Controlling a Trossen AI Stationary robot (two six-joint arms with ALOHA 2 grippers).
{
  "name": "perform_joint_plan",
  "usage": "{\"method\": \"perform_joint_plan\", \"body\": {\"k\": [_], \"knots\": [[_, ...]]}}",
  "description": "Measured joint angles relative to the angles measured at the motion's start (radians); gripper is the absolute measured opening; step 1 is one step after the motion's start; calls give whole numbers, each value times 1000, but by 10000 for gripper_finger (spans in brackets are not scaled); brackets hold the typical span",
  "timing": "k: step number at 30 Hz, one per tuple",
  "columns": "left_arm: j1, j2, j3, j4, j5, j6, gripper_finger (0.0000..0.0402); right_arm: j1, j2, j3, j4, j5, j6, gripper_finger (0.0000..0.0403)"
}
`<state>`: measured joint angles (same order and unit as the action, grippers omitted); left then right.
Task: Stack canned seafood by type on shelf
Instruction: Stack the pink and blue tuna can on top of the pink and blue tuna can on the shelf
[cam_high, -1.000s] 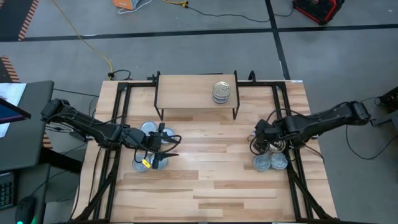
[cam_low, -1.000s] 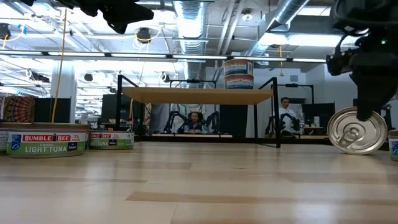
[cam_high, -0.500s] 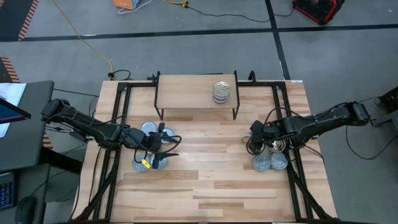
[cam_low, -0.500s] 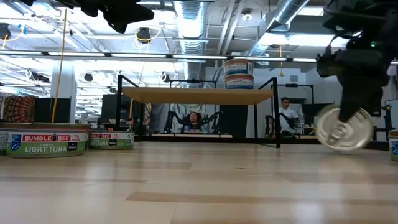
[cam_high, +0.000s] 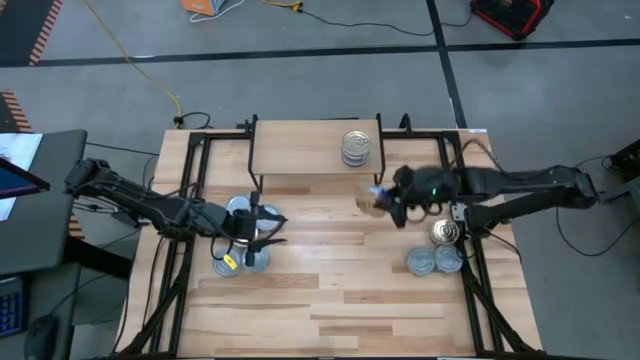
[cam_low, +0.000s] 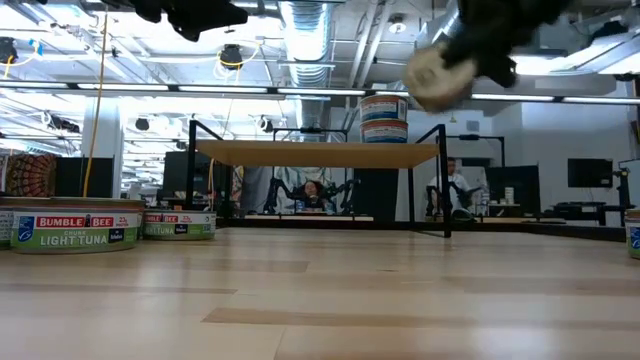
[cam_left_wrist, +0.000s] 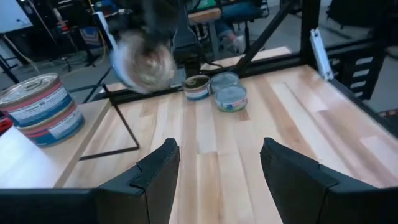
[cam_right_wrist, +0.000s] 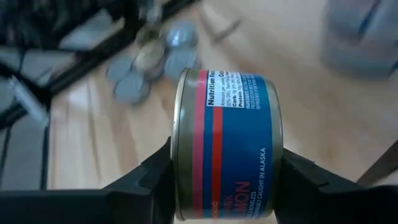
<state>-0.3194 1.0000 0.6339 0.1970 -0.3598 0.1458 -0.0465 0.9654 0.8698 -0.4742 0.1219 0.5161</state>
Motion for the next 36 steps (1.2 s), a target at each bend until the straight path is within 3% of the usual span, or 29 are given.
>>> {"method": "perform_joint_plan", "body": {"k": [5,18,27,36], "knots": [[1,0,0,2,-12,22,214,-180,51,123,-1,-115,-104,215],[-2,-6,0,2,-12,38,214,-548,339,403,-9,-644,-156,226],[-2,-6,0,3,-12,36,214,-711,470,533,-130,-810,-174,226],[-2,-6,0,2,-12,34,214,-748,541,536,-150,-937,-200,227]]}}
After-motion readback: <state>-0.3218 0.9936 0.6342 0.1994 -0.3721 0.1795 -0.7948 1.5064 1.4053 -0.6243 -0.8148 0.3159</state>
